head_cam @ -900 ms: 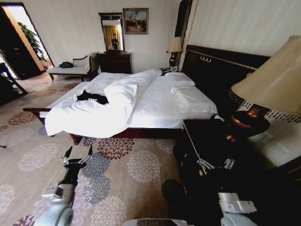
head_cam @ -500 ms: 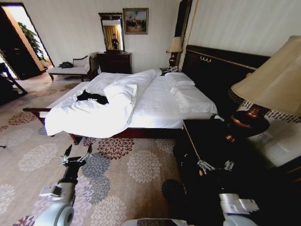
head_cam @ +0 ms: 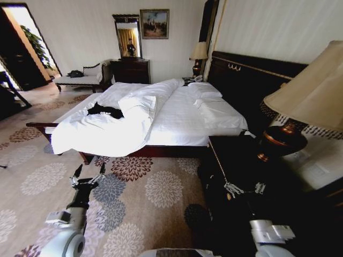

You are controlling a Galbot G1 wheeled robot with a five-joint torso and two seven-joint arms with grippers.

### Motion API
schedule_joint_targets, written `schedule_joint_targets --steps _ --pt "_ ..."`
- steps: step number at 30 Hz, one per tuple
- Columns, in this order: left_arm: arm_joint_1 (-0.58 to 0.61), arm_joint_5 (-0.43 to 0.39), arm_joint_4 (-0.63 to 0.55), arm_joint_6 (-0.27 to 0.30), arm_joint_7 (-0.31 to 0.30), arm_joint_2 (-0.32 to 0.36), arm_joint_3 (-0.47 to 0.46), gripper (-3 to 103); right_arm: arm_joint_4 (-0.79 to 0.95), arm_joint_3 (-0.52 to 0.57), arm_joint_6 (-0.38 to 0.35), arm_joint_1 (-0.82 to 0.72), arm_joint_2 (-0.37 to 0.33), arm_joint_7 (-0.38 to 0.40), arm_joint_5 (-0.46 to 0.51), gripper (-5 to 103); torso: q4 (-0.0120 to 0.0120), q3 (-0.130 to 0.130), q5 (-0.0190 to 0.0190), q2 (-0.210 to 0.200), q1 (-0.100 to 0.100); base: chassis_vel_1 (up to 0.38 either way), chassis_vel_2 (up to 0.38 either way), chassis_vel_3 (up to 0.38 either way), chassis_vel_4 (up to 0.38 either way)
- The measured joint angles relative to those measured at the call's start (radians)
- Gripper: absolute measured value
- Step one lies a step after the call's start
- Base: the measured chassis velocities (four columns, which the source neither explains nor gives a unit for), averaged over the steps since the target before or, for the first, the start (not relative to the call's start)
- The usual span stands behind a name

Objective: Fold the clothes on the bed.

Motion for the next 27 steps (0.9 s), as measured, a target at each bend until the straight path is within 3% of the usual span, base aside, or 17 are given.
schedule_joint_targets --steps 27 --pt "-0.004 -0.022 0.002 0.003 0.022 0.019 0.006 100 -0.017 -0.004 0.042 -0.001 0.015 -0.034 0.004 100 0.0 0.0 -0.0001 0.0 0.0 -0.01 0.01 0.012 -0.013"
